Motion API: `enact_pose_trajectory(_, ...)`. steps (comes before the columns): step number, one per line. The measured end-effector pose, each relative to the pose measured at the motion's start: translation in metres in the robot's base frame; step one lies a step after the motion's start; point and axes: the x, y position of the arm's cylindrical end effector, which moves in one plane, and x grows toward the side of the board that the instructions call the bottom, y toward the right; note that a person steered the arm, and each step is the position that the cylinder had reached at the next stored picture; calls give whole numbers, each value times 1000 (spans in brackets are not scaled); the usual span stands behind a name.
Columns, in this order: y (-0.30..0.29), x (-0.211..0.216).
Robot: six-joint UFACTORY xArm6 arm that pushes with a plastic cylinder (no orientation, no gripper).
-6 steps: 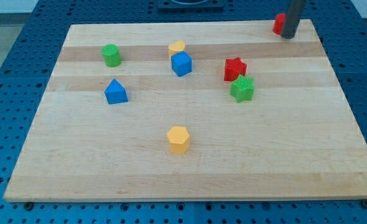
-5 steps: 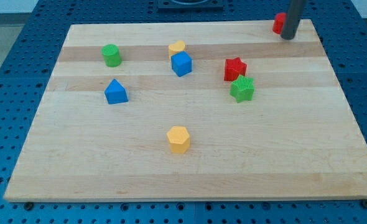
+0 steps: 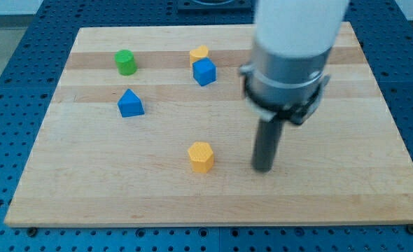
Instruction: Push the hexagon towards the red circle
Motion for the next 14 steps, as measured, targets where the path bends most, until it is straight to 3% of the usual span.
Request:
enact_pose_trajectory(1,-51,40)
enact_pose_trajectory(2,-104,39)
enact_pose_trajectory(4,-120,-22)
enact_pose_trajectory(8,-23,-9)
enact_pose_trajectory(11,43,-73)
enact_pose_trajectory(13,98,-83)
enact_pose_trajectory(14,108,-108)
